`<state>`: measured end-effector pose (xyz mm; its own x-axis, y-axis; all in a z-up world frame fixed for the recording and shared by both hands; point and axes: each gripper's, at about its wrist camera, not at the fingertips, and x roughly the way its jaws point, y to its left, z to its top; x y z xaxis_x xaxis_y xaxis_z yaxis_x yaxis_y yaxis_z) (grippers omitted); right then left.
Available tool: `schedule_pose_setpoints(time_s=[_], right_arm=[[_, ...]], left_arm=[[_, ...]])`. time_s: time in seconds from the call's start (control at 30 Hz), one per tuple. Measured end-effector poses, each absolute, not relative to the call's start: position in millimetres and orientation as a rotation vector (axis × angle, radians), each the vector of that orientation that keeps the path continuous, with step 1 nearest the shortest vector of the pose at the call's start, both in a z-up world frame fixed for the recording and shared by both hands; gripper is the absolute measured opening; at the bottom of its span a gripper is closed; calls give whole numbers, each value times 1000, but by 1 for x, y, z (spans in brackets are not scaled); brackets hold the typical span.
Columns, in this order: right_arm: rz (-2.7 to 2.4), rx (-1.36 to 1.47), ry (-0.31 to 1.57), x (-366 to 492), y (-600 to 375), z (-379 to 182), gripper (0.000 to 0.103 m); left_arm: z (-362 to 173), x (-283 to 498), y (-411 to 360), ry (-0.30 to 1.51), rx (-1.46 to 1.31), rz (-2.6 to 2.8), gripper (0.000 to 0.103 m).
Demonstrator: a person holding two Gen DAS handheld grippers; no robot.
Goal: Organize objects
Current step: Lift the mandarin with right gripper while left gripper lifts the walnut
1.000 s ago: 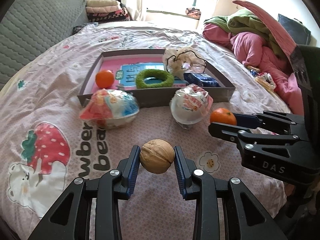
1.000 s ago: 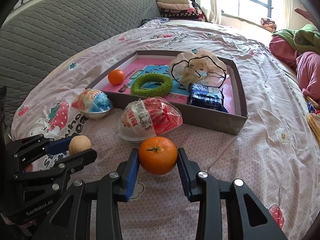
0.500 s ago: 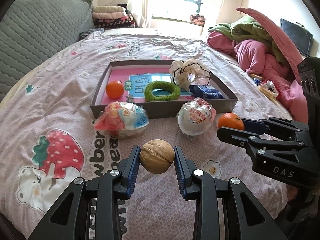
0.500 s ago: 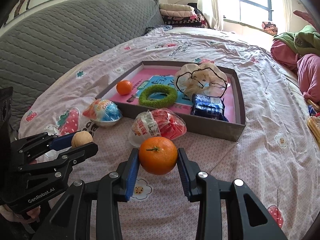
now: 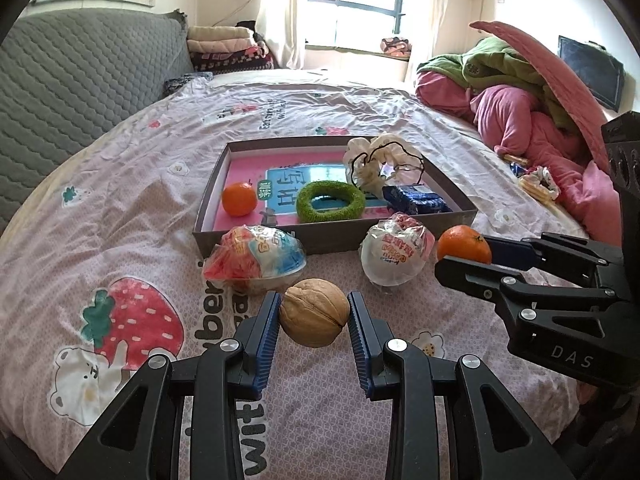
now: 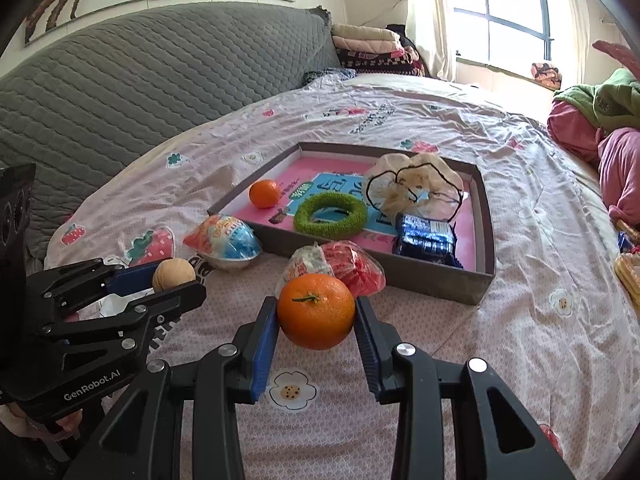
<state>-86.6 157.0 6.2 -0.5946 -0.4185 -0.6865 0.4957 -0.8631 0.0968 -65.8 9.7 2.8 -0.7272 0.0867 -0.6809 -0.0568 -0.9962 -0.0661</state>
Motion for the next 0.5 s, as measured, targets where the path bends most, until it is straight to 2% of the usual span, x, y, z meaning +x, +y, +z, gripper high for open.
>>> schedule_pose_setpoints(time_s=[0.5], right_arm=[[-2460, 960, 92, -90, 163, 12, 38]], left_arm=[[4, -69, 5, -96, -1096, 2848, 34]])
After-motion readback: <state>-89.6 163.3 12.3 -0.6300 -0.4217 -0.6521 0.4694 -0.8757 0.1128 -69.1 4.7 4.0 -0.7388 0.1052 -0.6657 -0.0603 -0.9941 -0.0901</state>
